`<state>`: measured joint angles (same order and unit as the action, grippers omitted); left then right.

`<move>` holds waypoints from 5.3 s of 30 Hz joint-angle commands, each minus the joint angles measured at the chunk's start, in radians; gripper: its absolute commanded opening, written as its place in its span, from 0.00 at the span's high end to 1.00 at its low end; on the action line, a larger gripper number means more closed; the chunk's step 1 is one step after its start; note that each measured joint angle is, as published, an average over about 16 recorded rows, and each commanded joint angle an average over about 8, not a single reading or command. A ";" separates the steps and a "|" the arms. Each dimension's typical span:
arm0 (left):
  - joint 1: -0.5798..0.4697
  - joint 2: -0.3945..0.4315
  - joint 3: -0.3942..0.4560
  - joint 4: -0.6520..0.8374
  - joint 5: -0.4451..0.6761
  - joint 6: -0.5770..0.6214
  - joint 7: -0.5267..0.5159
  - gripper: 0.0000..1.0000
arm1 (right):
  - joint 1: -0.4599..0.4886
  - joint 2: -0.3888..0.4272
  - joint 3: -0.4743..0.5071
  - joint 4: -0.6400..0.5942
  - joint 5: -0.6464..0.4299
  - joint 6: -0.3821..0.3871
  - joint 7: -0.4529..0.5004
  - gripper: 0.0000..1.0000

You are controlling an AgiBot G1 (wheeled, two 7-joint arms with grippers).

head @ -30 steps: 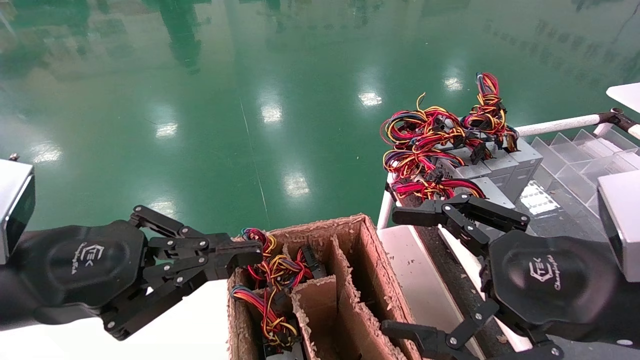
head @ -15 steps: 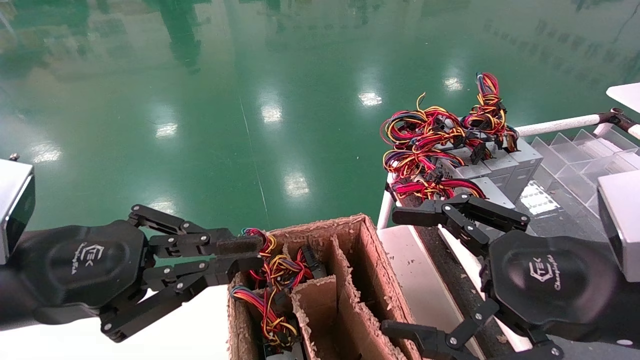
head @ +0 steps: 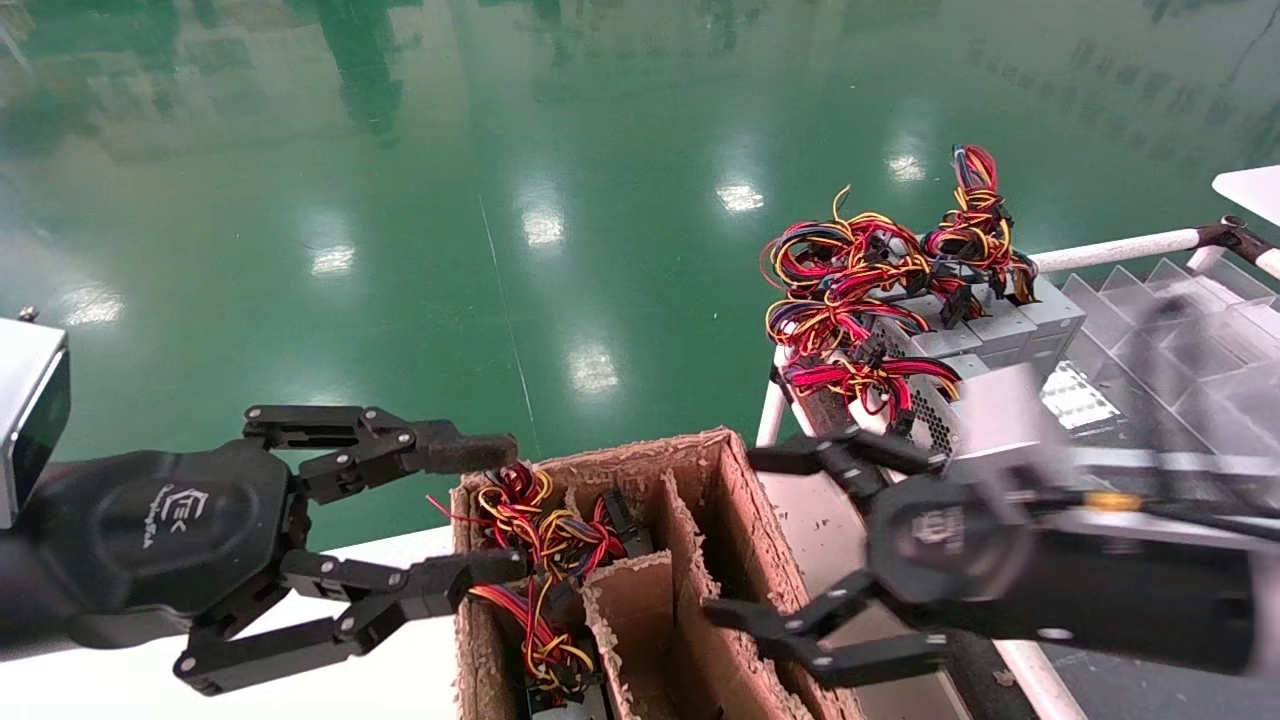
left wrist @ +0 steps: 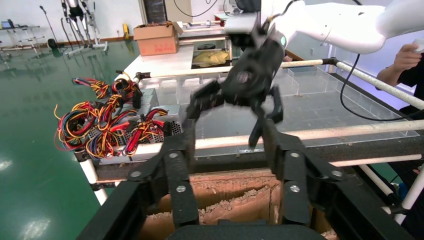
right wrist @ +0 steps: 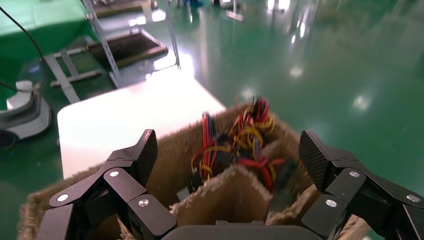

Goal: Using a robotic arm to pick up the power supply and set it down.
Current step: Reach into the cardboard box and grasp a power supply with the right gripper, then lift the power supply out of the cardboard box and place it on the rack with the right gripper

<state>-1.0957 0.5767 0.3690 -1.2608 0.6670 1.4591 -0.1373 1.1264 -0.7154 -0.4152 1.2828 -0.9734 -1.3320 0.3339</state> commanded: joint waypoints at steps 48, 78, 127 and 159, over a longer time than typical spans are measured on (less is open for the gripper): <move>0.000 0.000 0.000 0.000 0.000 0.000 0.000 0.00 | 0.177 -0.405 -0.349 0.066 -0.603 0.198 0.280 1.00; 0.000 0.000 0.001 0.000 0.000 0.000 0.000 0.00 | 0.106 -0.304 -0.233 0.067 -0.403 0.214 0.197 1.00; 0.000 0.000 0.001 0.000 -0.001 0.000 0.000 0.00 | 0.164 0.158 0.231 -0.538 0.231 -0.204 -0.098 1.00; 0.000 0.000 0.001 0.000 -0.001 0.000 0.001 0.00 | 0.362 0.190 0.072 -0.991 0.029 -0.143 -0.429 1.00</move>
<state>-1.0960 0.5762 0.3702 -1.2608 0.6662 1.4587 -0.1367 1.4887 -0.5243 -0.3406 0.2951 -0.9378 -1.4786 -0.0850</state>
